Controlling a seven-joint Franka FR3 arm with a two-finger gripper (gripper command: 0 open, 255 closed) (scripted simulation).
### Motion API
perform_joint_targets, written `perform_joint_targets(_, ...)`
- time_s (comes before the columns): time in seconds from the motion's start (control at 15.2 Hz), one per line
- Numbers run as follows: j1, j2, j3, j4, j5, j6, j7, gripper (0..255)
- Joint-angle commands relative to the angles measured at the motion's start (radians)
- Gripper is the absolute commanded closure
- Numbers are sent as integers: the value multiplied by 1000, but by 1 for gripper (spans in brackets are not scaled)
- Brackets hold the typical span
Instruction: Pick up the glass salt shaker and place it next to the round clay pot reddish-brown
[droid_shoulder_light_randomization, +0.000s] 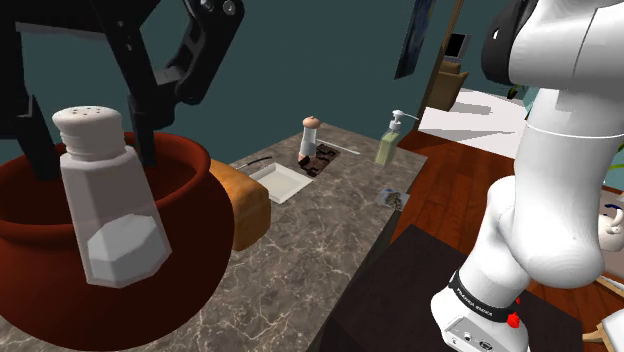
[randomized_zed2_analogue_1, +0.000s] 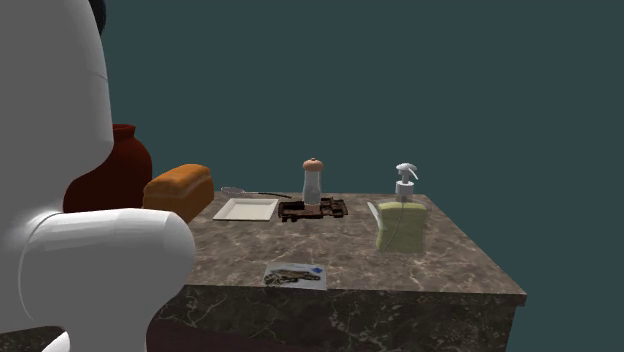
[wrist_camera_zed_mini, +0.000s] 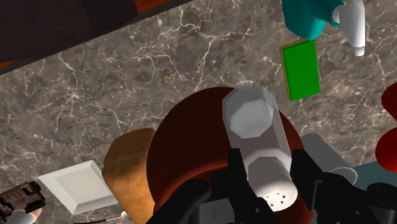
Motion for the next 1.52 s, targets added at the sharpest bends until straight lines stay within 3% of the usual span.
perform_joint_targets(0.0, -25, -25, 2, -56, 24, 41, 1, 255)
perform_joint_targets(0.59, -95, -106, -4, -257, 97, 198, -7, 255)
perform_joint_targets(1.45, -131, -158, -15, -475, 134, 388, 3, 255)
